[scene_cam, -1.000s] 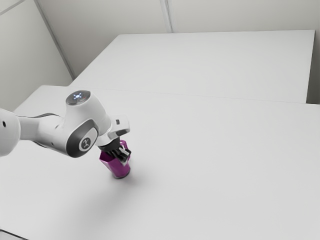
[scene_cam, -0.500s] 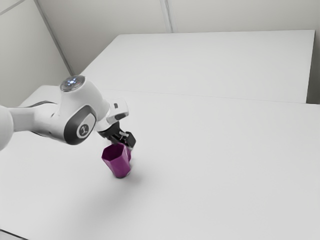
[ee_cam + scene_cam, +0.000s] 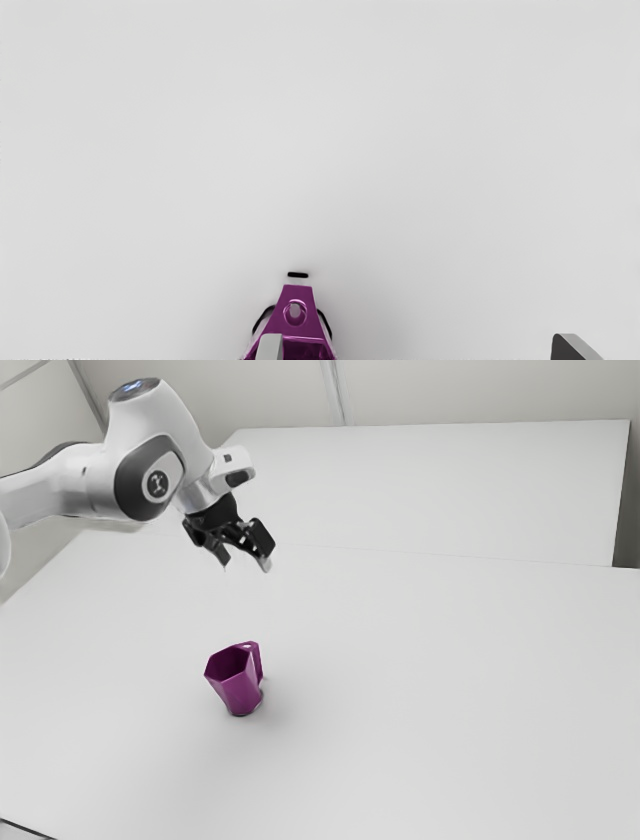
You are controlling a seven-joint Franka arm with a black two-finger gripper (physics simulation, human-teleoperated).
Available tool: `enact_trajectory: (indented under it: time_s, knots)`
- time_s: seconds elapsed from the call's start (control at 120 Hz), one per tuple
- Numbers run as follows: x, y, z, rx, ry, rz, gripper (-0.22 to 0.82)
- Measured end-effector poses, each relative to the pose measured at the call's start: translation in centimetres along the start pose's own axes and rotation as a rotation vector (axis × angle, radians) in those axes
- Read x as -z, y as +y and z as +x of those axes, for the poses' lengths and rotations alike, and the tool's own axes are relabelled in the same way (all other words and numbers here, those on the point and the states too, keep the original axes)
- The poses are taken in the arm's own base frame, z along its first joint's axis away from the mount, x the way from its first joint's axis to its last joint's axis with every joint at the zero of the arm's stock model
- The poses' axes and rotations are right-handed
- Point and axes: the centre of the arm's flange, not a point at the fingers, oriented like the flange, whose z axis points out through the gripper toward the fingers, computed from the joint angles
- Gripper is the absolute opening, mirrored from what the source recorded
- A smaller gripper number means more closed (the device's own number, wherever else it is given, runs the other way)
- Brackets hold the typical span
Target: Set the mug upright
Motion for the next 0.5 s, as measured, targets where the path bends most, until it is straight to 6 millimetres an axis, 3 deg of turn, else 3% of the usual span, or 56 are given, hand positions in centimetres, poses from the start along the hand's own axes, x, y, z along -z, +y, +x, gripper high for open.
enact_trajectory:
  time_s: [0.2,0.5]
  knots:
    - [2.3,0.1,0.9,-0.009,-0.083,-0.004,0.60]
    - [5.8,-2.4,2.7,0.031,-0.119,-0.007,0.60]
